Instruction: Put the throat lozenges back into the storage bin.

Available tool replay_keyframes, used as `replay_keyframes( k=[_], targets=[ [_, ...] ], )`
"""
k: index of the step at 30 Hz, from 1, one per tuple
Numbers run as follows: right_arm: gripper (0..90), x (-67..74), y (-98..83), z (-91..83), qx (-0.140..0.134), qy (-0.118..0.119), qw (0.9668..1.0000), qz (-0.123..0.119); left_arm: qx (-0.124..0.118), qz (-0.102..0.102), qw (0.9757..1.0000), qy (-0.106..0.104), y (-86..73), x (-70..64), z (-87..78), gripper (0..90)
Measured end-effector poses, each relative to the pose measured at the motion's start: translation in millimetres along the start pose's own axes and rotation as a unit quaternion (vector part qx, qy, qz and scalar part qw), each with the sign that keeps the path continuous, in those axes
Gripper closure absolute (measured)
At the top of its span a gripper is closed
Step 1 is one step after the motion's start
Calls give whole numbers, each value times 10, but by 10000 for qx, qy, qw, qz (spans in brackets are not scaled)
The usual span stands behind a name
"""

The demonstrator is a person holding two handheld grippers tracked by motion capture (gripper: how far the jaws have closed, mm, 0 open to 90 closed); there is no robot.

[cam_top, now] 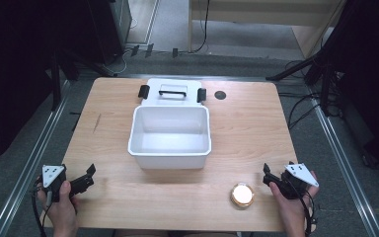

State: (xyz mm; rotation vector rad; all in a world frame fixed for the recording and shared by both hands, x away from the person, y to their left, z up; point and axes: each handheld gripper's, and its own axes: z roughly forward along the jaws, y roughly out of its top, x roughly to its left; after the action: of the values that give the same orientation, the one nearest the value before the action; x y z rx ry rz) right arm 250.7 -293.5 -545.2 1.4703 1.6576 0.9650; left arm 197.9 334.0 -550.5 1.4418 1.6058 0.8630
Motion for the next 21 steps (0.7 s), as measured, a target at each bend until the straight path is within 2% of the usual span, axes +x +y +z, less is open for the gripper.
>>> replay_keyframes(
  k=[3, 8, 11, 13, 15, 17, 21],
  targets=[
    [134, -8, 2, 3, 4, 25, 10000, 31, 25, 84, 10000, 31, -4, -26, 13, 0],
    [141, -65, 22, -2, 199, 83, 9994, 271, -24, 109, 9999, 61, -6, -35, 11, 0],
    [144, -65, 46, -40, 359, 169, 9992, 94, -37, 126, 9999, 61, -7, -29, 6, 0],
    [144, -57, 76, -68, 518, 330, 9981, -64, -32, 90, 9999, 74, -5, -24, 12, 0],
    [144, -39, 107, -97, 666, 373, 9969, -162, 13, 57, 9999, 85, -2, -17, 16, 0],
    [144, -22, 159, -145, 785, 509, 9954, -192, 47, 54, 9999, 82, 2, -16, 24, 0],
    [144, 4, 258, -220, 1030, 511, 9931, -242, 92, 81, 9999, 79, 5, -25, 35, 0]
  ],
)
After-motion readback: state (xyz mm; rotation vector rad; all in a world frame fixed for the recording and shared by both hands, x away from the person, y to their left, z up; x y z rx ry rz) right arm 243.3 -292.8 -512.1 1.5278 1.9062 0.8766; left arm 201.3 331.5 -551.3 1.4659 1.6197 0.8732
